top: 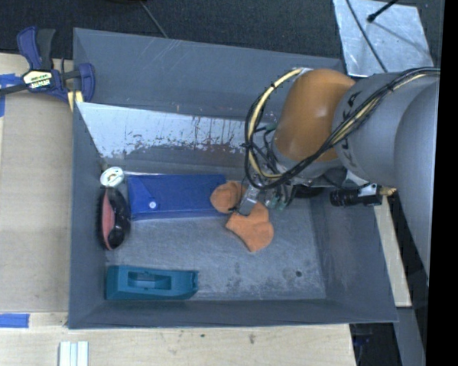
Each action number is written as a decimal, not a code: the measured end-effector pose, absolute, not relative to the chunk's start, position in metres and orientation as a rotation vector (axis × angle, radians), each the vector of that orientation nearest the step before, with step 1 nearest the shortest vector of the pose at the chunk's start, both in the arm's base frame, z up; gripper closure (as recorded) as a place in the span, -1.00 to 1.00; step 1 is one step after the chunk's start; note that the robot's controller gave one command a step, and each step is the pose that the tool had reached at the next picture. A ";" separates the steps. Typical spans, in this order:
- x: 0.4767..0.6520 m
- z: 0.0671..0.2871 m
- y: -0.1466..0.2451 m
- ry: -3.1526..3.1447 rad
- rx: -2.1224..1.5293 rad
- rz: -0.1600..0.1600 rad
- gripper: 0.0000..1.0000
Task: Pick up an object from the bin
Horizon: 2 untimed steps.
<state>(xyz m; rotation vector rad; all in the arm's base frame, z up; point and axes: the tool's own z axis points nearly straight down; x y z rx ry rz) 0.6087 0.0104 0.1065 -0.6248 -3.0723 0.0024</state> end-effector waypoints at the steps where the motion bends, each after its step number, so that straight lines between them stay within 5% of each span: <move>1: 0.611 0.129 0.010 -3.081 -0.626 -0.001 1.00; 2: 0.612 0.139 0.010 -3.086 -0.627 -0.002 1.00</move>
Offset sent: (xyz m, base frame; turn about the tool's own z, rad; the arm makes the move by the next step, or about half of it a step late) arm 0.0001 -0.0002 0.0224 0.0000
